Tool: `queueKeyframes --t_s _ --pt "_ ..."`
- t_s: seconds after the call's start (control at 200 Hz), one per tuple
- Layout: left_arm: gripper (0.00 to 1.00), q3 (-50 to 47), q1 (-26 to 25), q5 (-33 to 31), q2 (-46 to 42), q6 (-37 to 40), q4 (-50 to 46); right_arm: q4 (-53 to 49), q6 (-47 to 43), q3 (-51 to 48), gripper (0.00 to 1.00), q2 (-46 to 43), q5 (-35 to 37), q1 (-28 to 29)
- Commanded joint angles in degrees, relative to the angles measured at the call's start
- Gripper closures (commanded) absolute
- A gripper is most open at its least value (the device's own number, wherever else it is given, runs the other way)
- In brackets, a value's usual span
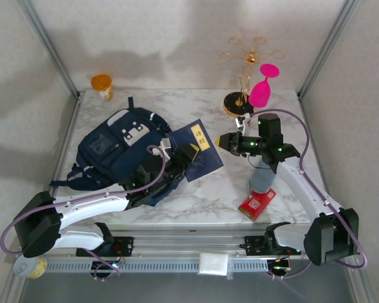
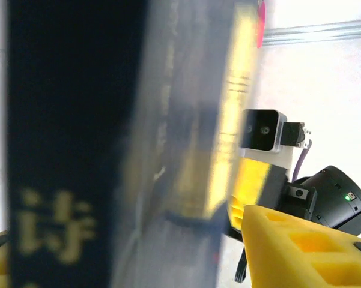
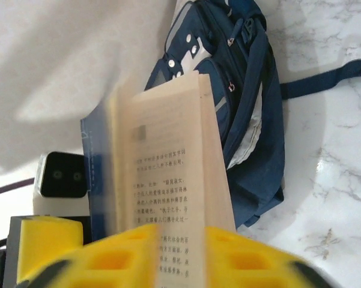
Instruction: Pack the student bag
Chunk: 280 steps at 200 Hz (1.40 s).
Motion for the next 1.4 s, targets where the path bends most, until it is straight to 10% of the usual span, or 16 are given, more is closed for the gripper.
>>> queueKeyframes --t_s 0.0,0.22,0.736,0.916,1.211,1.397 --pt "0.59 0.52 0.28 0.9 -1.24 1.41 1.33 -1.71 -1.62 0.62 0.48 -0.75 -0.43 -0.8" --pt "0.58 1.31 0.44 1.19 -1.24 1.61 0.54 0.72 -0.18 -0.74 0.02 -1.17 -6.59 -1.77" --pt "0.58 4.47 0.5 3.85 1.46 1.86 4.76 11.51 5.89 -6.03 0.01 6.17 -18.18 2.81" --pt "0.59 5.92 1.24 3.61 2.23 2.43 0.89 18.31 10.95 -7.71 0.02 3.69 -21.79 2.04" --pt "0.59 6.38 2.39 2.42 2.22 3.22 -6.17 16.77 10.18 -7.72 0.43 0.46 -21.03 -0.8" --pt "0.58 6.93 2.39 2.9 3.02 3.26 -5.6 15.25 7.67 -7.66 0.49 2.99 -20.52 0.42"
